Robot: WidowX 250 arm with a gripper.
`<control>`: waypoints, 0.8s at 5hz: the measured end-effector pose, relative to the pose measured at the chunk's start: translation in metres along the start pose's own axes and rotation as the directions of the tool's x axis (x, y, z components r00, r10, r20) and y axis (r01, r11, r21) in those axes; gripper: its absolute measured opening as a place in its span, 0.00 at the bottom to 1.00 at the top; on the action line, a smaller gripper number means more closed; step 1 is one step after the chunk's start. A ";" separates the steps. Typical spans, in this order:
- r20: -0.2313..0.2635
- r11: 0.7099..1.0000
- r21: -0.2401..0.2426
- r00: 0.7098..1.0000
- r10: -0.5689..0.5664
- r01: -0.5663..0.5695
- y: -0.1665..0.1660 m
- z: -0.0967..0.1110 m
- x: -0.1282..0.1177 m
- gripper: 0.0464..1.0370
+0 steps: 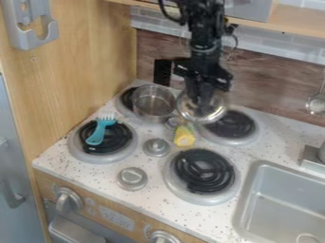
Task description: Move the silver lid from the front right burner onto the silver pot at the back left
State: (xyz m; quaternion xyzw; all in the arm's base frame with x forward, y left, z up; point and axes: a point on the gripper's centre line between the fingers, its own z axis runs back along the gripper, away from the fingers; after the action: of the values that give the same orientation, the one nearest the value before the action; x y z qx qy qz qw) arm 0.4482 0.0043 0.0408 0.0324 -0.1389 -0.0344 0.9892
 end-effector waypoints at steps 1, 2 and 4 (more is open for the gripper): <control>0.000 0.993 0.025 0.993 0.115 -0.115 0.039 -0.020 0.015 0.20; 0.016 0.980 0.049 0.981 0.193 -0.193 0.070 -0.027 0.027 0.20; 0.051 0.953 0.087 0.957 0.285 -0.289 0.107 -0.041 0.036 0.20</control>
State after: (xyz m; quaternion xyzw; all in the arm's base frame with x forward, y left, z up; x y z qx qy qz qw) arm 0.5005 0.1101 0.0195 0.0574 -0.1622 0.1155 0.9783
